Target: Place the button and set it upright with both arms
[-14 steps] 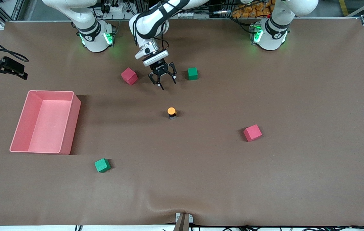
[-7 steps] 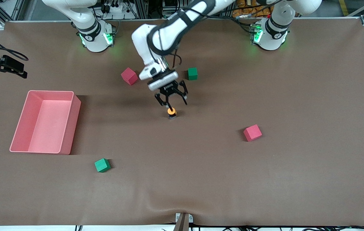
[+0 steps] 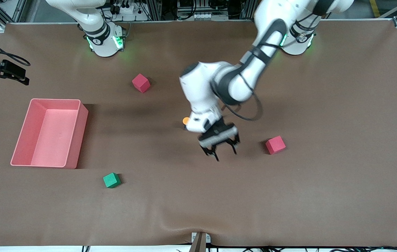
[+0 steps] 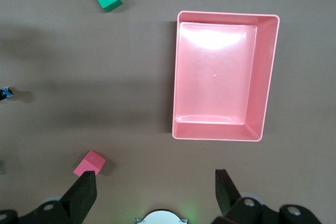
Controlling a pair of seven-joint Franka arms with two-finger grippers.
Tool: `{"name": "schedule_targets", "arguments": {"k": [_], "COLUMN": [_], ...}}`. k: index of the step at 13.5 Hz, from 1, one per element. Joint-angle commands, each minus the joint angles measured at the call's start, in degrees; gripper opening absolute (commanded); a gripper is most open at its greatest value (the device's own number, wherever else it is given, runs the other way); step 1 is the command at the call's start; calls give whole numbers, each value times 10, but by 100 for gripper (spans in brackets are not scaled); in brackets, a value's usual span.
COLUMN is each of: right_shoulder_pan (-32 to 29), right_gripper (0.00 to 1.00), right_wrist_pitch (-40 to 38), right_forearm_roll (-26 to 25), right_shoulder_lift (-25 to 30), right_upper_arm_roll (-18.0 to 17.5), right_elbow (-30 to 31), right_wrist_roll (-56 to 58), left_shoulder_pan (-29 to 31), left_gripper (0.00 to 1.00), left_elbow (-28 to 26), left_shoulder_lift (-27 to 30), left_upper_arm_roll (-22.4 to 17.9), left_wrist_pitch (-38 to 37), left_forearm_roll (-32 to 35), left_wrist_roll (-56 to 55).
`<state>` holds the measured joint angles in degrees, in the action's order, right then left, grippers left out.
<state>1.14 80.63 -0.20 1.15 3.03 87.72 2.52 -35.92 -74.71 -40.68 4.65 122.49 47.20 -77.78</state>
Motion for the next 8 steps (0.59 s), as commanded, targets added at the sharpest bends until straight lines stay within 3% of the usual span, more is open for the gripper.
{"name": "schedule_targets", "arguments": {"k": [1,5,8], "right_shoulder_pan": [-12,-33,-32], "right_gripper": [100,100,100], "right_wrist_pitch": [-7,-7,-7], "right_forearm_roll": [10,14,15], "right_shoulder_lift": [4,5,5], "right_upper_arm_roll": [-2,-1,-2], "right_elbow": [-3,-2,-2], "right_wrist_roll": [0,-8,-25], "left_shoulder_pan": [91,346,412], "left_gripper": [73,73,73], "left_elbow": [3,4,2], "left_shoulder_lift": [10,14,72], "left_upper_arm_roll": [28,233,243], "left_wrist_pitch": [61,60,-26], "left_forearm_roll": [-49,-80,-244], "left_wrist_roll": [131,316,451]}}
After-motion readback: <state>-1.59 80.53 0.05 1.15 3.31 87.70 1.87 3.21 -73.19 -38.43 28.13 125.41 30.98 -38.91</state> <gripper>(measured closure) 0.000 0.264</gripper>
